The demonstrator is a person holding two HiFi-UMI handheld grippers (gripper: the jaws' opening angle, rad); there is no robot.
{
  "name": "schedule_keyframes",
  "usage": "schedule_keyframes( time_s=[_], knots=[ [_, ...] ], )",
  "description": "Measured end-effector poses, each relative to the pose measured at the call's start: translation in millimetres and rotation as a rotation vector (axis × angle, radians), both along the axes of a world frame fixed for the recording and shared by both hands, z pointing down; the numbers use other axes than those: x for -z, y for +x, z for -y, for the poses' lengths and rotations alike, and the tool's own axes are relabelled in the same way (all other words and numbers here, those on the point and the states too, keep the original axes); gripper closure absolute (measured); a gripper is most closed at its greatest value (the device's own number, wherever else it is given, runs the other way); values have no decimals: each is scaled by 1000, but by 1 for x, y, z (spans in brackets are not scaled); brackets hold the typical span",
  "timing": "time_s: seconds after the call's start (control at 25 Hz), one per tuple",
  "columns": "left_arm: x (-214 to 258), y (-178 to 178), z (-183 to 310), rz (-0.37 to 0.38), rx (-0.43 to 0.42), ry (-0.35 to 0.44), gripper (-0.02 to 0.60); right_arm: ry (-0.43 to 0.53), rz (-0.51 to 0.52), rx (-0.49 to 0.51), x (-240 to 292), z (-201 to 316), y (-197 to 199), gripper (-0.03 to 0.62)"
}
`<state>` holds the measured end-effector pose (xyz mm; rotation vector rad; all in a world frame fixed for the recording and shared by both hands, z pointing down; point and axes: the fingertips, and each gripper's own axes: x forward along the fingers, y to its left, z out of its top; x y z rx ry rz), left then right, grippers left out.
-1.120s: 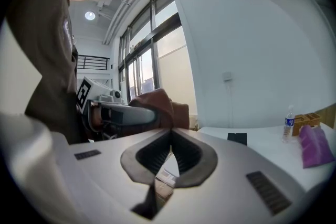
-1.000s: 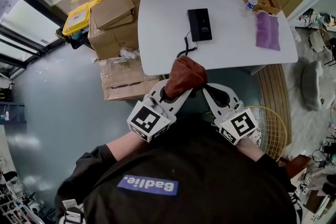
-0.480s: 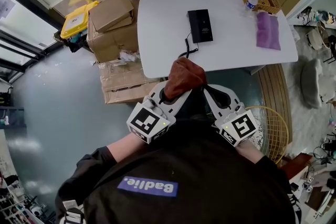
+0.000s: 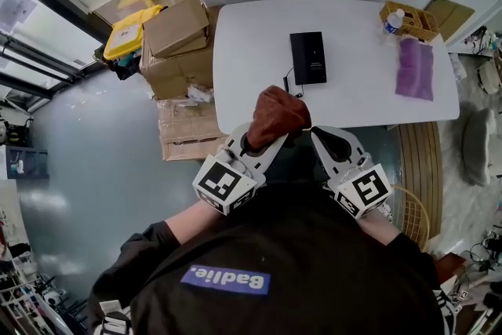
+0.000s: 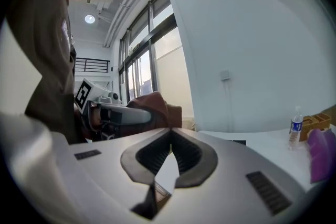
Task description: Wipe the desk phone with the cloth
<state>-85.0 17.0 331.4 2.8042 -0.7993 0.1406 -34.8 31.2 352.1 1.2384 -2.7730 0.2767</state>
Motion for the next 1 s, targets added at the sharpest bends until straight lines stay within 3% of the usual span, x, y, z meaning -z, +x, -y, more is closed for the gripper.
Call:
schedule_keyframes(
  time_s=[0.44, 1.0],
  knots=[
    [-18, 45, 82, 42, 99, -42, 522, -39, 7, 85, -9, 83, 51, 563],
    [-53, 77, 139, 58, 176, -63, 522, -77, 16, 152, -32, 135, 94, 563]
  ],
)
